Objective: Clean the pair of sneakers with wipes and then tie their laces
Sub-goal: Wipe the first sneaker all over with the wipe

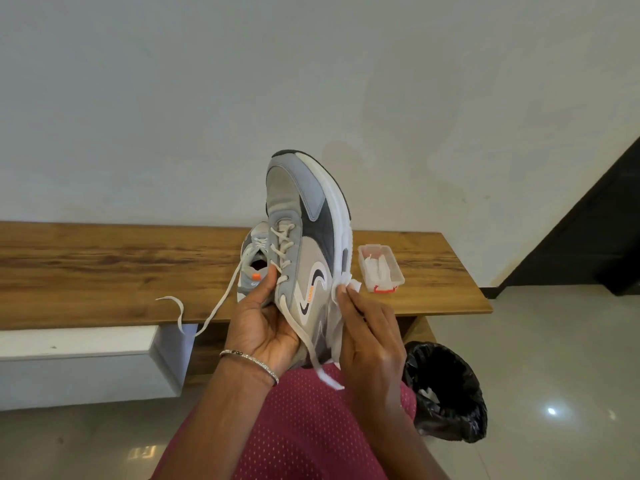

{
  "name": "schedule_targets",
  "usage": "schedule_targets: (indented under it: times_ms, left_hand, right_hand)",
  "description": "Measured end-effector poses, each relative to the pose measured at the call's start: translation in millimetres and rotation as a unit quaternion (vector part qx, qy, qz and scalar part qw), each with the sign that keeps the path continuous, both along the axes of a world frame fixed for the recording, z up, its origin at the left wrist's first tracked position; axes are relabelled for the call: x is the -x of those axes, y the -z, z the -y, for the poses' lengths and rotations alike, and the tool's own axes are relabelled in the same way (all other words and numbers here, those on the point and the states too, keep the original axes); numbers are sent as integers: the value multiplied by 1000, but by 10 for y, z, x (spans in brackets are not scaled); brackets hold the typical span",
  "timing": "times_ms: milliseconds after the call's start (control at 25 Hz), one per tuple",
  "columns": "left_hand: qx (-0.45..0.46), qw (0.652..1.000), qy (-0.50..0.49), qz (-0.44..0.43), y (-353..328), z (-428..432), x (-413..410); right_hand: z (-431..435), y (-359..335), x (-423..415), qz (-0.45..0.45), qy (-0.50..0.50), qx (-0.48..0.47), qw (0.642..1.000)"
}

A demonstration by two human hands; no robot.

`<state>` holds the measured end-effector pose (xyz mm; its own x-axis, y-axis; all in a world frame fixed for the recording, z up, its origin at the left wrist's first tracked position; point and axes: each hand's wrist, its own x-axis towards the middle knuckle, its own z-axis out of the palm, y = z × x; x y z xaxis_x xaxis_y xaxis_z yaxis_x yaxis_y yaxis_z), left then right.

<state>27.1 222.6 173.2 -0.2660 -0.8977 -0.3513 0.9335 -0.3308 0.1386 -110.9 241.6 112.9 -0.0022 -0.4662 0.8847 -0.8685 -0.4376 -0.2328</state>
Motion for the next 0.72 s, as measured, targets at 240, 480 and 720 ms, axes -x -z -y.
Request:
schedule_targets:
  times_ms: [240, 480, 720]
  left_hand:
    - [4, 999, 35, 17, -33, -63, 117]
    - [10, 1000, 17, 8, 8, -41, 55]
    - [11, 1000, 15, 24, 3, -18, 38]
  right_hand:
    - [333, -491, 72, 58, 3, 84, 995]
    - [272, -362, 40, 35, 2, 71, 997]
    - [61, -27, 49, 41, -18, 9, 999]
